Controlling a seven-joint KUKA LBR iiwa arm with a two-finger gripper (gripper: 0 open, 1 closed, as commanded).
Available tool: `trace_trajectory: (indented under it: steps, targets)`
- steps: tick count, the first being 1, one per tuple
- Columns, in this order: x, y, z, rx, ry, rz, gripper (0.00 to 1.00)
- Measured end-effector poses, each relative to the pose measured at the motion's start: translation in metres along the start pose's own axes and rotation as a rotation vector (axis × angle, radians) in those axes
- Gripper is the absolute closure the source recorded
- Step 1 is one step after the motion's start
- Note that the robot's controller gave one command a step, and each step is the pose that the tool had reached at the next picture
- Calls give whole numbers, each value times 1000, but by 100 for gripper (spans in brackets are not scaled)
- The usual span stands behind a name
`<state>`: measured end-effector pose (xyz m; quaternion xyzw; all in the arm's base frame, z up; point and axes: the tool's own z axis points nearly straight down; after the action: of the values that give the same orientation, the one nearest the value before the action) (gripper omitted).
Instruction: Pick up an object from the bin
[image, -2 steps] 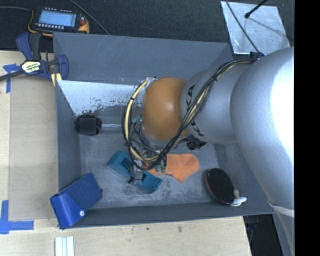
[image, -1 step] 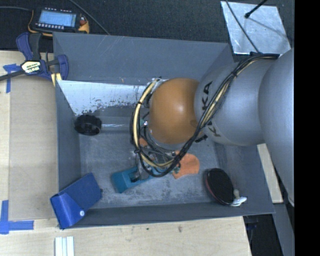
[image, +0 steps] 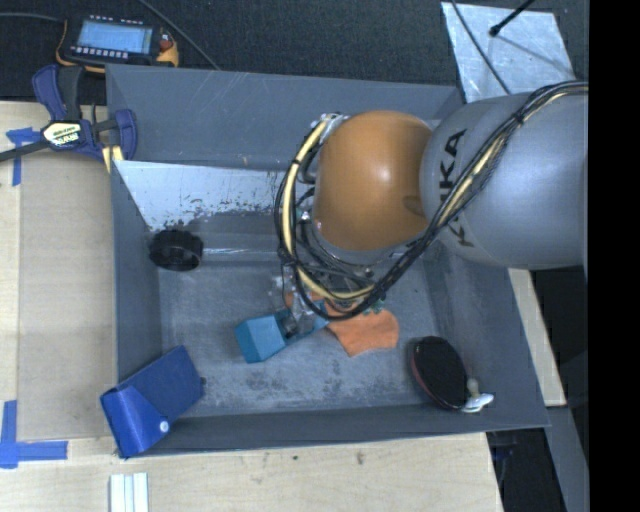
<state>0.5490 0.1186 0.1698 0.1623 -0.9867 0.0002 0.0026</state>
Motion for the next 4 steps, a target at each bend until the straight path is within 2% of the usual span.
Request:
trace_trajectory:
  steps: [1,2,3,4]
  targets:
    - [43,17,25,0,-1,136,0]
    - [41,16,22,0,-7,138,0]
    - [-19,12,61,1,-15,127,0]
    - [-26,15,94,1,-9,74,0]
